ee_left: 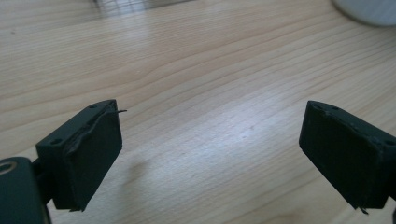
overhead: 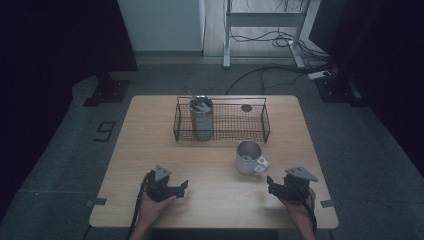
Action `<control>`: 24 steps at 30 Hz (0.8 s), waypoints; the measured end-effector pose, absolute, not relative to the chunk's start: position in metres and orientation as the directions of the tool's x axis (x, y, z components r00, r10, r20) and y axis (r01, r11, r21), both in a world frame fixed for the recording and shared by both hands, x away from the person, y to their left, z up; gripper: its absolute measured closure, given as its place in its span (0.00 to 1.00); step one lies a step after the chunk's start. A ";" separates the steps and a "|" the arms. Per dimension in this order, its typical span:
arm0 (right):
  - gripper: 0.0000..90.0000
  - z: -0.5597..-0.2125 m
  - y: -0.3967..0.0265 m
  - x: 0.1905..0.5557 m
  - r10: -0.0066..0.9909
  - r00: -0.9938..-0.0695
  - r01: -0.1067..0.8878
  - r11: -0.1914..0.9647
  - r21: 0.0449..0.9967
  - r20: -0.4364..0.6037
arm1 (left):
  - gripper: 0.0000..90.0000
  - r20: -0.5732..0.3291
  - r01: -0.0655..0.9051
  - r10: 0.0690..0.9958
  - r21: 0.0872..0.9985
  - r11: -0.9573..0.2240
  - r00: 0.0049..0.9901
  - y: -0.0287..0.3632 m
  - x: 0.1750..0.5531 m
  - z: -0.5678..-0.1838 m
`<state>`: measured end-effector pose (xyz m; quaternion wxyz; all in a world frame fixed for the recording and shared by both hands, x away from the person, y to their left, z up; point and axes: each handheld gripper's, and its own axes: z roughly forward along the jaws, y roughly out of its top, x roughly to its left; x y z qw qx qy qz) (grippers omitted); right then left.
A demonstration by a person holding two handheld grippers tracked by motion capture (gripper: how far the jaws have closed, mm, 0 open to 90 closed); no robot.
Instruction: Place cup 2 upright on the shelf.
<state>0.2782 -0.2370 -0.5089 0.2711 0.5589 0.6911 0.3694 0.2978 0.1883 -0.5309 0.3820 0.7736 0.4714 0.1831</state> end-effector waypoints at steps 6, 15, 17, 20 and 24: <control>0.13 -0.494 -0.229 0.277 0.963 -0.264 0.531 0.103 0.841 0.048 | 0.07 -0.073 0.577 0.871 0.775 -0.257 0.486 0.190 0.295 -0.527; 0.12 -0.481 -0.214 0.284 0.943 -0.326 0.511 0.122 0.851 0.061 | 0.07 -0.075 0.577 0.881 0.780 -0.240 0.468 0.191 0.293 -0.526; 0.12 -0.480 -0.211 0.286 0.940 -0.335 0.507 0.120 0.854 0.066 | 0.07 -0.073 0.575 0.881 0.782 -0.240 0.467 0.192 0.293 -0.525; 0.12 -0.477 -0.207 0.290 0.934 -0.349 0.500 0.117 0.858 0.077 | 0.07 -0.068 0.572 0.879 0.783 -0.246 0.471 0.193 0.292 -0.524; 0.12 -0.476 -0.200 0.296 0.926 -0.369 0.502 0.121 0.857 0.085 | 0.07 -0.065 0.571 0.880 0.782 -0.248 0.471 0.194 0.292 -0.524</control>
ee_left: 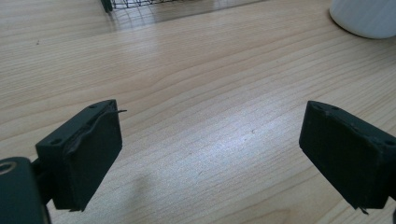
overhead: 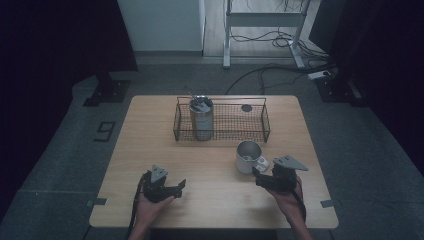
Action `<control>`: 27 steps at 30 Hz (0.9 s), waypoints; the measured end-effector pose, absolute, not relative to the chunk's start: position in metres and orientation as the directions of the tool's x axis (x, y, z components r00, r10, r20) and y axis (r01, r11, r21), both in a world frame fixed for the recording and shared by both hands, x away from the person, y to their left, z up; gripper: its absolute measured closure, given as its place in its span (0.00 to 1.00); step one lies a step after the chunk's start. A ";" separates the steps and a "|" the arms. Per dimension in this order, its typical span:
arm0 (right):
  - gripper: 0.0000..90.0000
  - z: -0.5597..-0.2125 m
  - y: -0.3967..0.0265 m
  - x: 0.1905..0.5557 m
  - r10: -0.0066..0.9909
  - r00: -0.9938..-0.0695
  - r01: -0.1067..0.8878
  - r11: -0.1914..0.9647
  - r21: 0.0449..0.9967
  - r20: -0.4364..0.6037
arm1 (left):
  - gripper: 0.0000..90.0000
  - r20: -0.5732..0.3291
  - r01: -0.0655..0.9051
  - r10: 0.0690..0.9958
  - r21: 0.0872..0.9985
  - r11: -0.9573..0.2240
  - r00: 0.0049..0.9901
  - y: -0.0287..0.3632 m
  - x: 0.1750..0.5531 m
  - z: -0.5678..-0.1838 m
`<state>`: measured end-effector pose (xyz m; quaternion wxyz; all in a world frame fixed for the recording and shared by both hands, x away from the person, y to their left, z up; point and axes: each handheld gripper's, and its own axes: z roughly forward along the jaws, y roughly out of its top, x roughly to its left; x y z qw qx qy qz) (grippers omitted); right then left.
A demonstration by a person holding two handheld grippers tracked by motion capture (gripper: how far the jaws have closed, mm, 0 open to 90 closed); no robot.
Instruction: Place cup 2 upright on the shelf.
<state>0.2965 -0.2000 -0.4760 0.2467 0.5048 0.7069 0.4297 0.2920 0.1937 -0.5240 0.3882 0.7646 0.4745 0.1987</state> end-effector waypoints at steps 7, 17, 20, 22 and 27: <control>0.12 -0.472 -0.187 0.308 0.914 -0.393 0.497 0.121 0.859 0.099 | 0.07 -0.067 0.568 0.884 0.788 -0.237 0.463 0.198 0.292 -0.522; 0.10 -0.465 -0.174 0.328 0.908 -0.406 0.489 0.122 0.864 0.102 | 0.07 -0.078 0.565 0.883 0.794 -0.226 0.463 0.201 0.288 -0.520; 0.08 -0.462 -0.170 0.335 0.907 -0.409 0.489 0.122 0.864 0.103 | 0.07 -0.087 0.561 0.882 0.799 -0.216 0.464 0.201 0.286 -0.517; 0.06 -0.462 -0.168 0.340 0.908 -0.404 0.498 0.117 0.859 0.110 | 0.07 -0.091 0.562 0.880 0.799 -0.214 0.466 0.201 0.286 -0.517; 0.03 -0.465 -0.162 0.348 0.904 -0.414 0.512 0.138 0.848 0.103 | 0.07 -0.097 0.561 0.880 0.801 -0.208 0.464 0.202 0.286 -0.517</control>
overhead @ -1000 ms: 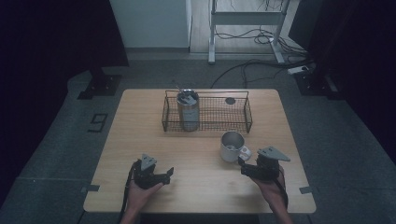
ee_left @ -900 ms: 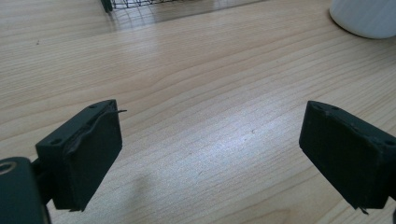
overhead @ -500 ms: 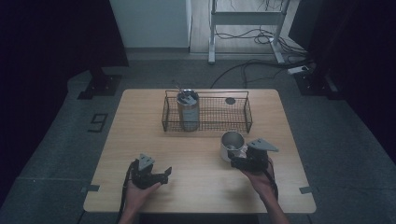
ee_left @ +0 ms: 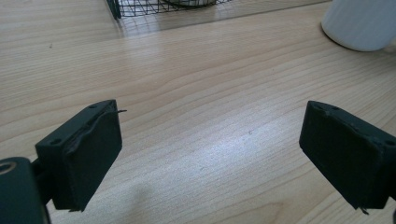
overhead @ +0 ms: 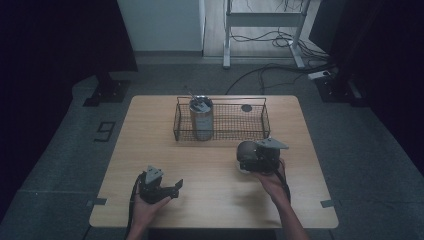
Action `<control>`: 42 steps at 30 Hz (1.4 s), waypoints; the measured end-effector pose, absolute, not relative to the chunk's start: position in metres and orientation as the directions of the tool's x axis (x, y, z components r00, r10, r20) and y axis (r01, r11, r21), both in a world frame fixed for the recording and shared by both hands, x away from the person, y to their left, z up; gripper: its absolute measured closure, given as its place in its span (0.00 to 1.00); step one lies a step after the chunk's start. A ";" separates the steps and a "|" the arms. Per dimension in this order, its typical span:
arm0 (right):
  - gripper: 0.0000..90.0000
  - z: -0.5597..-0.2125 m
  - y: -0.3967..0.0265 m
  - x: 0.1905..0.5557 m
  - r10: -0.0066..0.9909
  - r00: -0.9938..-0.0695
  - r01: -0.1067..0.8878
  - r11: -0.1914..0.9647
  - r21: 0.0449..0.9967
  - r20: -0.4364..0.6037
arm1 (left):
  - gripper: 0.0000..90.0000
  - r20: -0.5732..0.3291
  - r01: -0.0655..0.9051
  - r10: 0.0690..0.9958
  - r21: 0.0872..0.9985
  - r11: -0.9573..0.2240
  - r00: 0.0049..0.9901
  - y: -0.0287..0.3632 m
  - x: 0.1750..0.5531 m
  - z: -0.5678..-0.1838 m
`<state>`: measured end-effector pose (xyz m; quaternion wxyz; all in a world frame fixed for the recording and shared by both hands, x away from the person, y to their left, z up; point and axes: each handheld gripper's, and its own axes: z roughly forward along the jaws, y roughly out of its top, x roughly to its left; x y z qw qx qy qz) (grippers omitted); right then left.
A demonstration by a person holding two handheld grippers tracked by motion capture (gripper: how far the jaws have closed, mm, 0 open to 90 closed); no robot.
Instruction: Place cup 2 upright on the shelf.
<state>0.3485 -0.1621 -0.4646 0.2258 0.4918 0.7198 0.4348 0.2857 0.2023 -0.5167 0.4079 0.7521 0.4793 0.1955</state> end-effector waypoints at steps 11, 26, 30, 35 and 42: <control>0.00 -0.472 -0.155 0.356 0.916 -0.400 0.499 0.189 0.846 0.031 | 0.07 -0.104 0.567 0.873 0.795 -0.215 0.477 0.197 0.287 -0.520; 0.00 -0.486 -0.155 0.366 0.928 -0.371 0.544 0.198 0.815 0.022 | 0.08 -0.107 0.565 0.871 0.798 -0.212 0.479 0.197 0.286 -0.521; 0.00 -0.490 -0.157 0.368 0.926 -0.374 0.554 0.185 0.812 0.044 | 0.08 -0.126 0.566 0.868 0.801 -0.196 0.480 0.199 0.286 -0.520; 0.06 -0.494 -0.156 0.369 0.918 -0.396 0.556 0.206 0.805 0.038 | 0.09 -0.135 0.565 0.872 0.805 -0.180 0.470 0.204 0.285 -0.518; 0.06 -0.496 -0.156 0.369 0.917 -0.398 0.551 0.215 0.807 0.027 | 0.09 -0.138 0.567 0.874 0.805 -0.175 0.466 0.205 0.285 -0.519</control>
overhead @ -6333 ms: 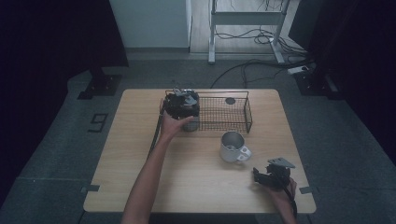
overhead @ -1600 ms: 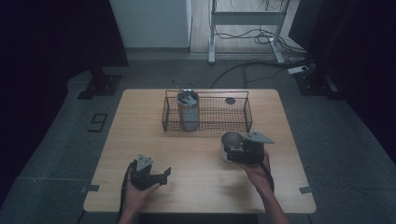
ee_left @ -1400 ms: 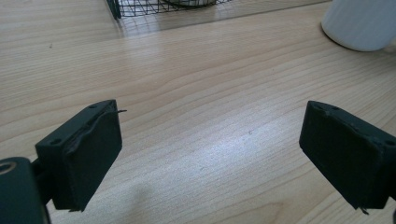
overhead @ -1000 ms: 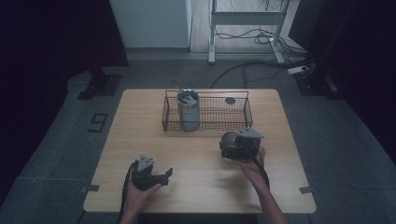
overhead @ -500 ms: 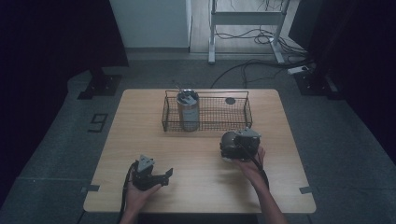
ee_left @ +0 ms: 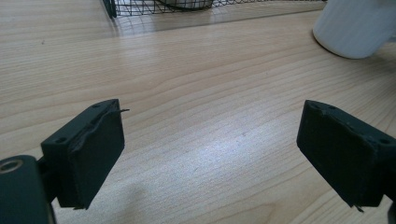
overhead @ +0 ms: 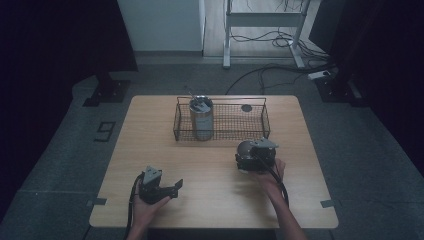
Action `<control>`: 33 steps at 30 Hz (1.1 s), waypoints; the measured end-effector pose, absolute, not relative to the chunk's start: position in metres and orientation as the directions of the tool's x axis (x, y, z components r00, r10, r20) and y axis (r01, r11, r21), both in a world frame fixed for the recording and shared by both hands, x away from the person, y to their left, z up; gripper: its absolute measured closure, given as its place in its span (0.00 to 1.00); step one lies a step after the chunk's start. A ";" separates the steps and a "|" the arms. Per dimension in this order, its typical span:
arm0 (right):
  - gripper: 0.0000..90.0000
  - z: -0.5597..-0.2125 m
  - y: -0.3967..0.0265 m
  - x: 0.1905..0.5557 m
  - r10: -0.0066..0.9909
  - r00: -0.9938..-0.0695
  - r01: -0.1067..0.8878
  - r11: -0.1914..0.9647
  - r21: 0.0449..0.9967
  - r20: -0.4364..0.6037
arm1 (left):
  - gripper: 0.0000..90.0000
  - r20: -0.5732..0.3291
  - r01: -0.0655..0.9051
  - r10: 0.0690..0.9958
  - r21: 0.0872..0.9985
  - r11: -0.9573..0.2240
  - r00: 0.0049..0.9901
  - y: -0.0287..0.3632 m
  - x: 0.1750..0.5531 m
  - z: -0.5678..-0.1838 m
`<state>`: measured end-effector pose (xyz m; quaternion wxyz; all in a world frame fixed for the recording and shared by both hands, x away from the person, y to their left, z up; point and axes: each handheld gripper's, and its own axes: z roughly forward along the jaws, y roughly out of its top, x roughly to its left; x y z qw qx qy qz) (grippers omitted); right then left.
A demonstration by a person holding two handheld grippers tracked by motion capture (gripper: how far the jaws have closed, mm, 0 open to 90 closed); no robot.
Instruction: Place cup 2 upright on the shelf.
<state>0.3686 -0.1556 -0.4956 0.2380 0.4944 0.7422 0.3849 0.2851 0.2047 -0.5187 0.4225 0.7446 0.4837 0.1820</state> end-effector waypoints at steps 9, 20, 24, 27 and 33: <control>0.07 -0.496 -0.157 0.368 0.911 -0.412 0.544 0.223 0.809 0.026 | 0.09 -0.144 0.569 0.880 0.806 -0.162 0.454 0.209 0.286 -0.518; 0.07 -0.489 -0.159 0.364 0.895 -0.445 0.530 0.230 0.816 0.037 | 0.09 -0.151 0.572 0.880 0.806 -0.154 0.450 0.210 0.286 -0.518; 0.07 -0.485 -0.161 0.359 0.894 -0.447 0.518 0.226 0.825 0.036 | 0.09 -0.147 0.572 0.879 0.804 -0.161 0.454 0.206 0.286 -0.518; 0.07 -0.483 -0.162 0.358 0.895 -0.445 0.517 0.227 0.825 0.032 | 0.09 -0.148 0.573 0.876 0.803 -0.164 0.459 0.204 0.287 -0.518; 0.07 -0.480 -0.163 0.357 0.893 -0.448 0.525 0.216 0.823 0.051 | 0.09 -0.158 0.576 0.878 0.803 -0.151 0.452 0.207 0.286 -0.518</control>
